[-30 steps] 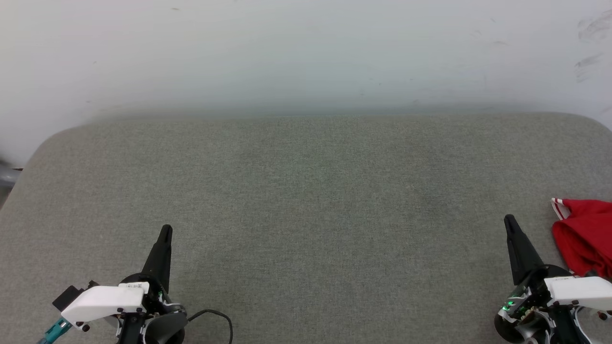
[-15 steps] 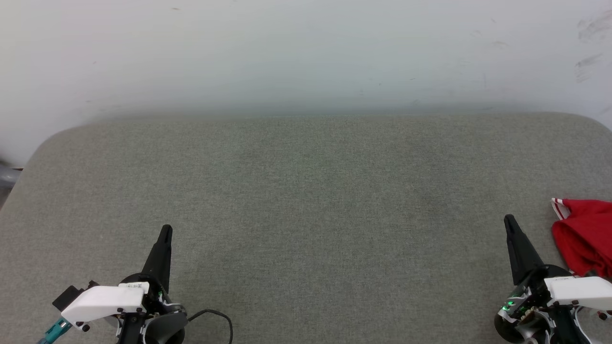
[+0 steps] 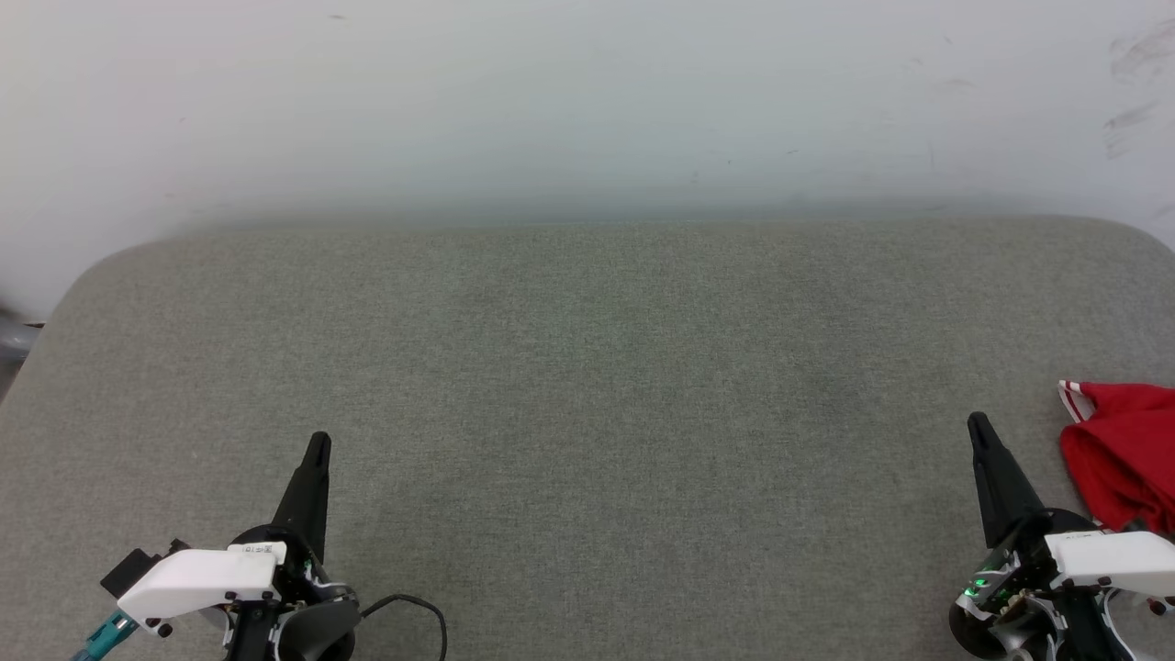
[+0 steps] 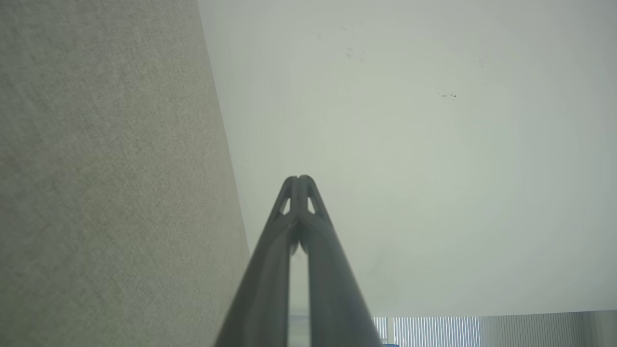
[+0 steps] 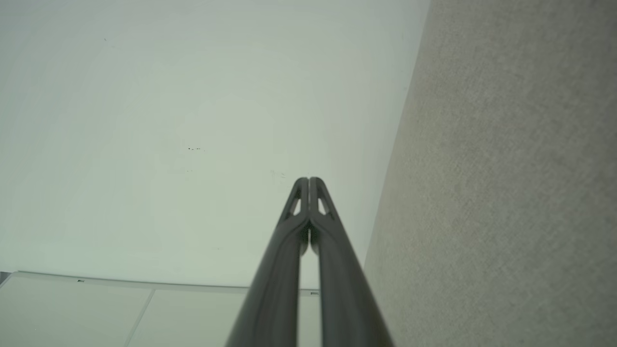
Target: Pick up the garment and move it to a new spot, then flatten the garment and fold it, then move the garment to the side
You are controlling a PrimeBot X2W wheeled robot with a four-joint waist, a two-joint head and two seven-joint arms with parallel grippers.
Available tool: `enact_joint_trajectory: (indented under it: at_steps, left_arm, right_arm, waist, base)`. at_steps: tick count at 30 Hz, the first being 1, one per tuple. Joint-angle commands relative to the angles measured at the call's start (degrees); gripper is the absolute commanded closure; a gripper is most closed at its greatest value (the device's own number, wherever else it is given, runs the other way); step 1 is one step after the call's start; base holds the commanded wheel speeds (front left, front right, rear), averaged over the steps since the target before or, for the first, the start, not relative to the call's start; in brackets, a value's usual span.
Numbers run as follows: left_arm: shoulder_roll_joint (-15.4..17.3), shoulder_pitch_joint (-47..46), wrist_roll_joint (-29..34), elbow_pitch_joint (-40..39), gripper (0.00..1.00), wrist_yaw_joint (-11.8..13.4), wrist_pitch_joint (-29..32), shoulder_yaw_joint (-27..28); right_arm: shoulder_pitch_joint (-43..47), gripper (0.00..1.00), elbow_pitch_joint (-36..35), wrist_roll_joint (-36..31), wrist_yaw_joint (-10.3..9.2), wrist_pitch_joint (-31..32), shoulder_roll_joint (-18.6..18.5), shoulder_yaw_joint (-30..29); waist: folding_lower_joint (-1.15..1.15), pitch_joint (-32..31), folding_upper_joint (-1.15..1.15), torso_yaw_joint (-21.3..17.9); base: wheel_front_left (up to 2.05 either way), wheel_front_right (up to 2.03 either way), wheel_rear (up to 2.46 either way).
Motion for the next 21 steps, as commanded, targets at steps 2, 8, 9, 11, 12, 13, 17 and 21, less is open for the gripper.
enact_joint_trajectory:
  at_steps: [2, 8, 9, 11, 12, 13, 17, 21]
  left_arm:
    - [-0.09, -0.35, 0.01, -0.02, 1.00, -0.09, 0.14, 0.12]
    - [-0.09, -0.35, 0.01, -0.02, 1.00, -0.09, 0.14, 0.12]
    - [-0.09, -0.35, 0.00, -0.02, 1.00, -0.09, 0.14, 0.12]
    - [-0.09, -0.35, 0.01, -0.02, 1.00, -0.09, 0.14, 0.12]
    - [-0.09, -0.35, 0.01, -0.02, 1.00, -0.09, 0.14, 0.12]
    - [-0.09, -0.35, 0.01, -0.02, 1.00, -0.09, 0.14, 0.12]
    - [-0.09, -0.35, 0.01, -0.02, 1.00, -0.09, 0.14, 0.12]
    - [-0.09, -0.35, 0.01, -0.02, 1.00, -0.09, 0.14, 0.12]
  right_arm:
    - [-0.74, 1.00, 0.08, -0.31, -0.02, 0.08, 0.20, -0.07]
    - [-0.74, 1.00, 0.08, -0.32, -0.02, 0.08, 0.20, -0.08]
    - [-0.74, 1.00, 0.08, -0.32, -0.02, 0.08, 0.20, -0.08]
    - [-0.74, 1.00, 0.08, -0.32, -0.02, 0.08, 0.20, -0.07]
    - [-0.74, 1.00, 0.08, -0.32, -0.02, 0.08, 0.20, -0.07]
    - [-0.73, 1.00, 0.08, -0.32, -0.02, 0.08, 0.20, -0.07]
    - [-0.73, 1.00, 0.08, -0.32, -0.02, 0.08, 0.21, -0.07]
    - [-0.73, 1.00, 0.08, -0.33, -0.02, 0.09, 0.21, -0.08]
  waist:
    - [0.00, 0.00, 0.00, 0.00]
    - [0.00, 0.00, 0.00, 0.00]
    - [0.00, 0.00, 0.00, 0.00]
    - [0.00, 0.00, 0.00, 0.00]
    - [0.00, 0.00, 0.00, 0.00]
    - [0.00, 0.00, 0.00, 0.00]
    - [0.00, 0.00, 0.00, 0.00]
    - [0.00, 0.00, 0.00, 0.00]
  base:
    - [0.00, 0.00, 0.00]
    - [0.00, 0.00, 0.00]
    - [0.00, 0.00, 0.00]
    - [0.00, 0.00, 0.00]
    - [0.00, 0.00, 0.00]
    - [0.00, 0.00, 0.00]
    - [0.00, 0.00, 0.00]
    - [0.00, 0.00, 0.00]
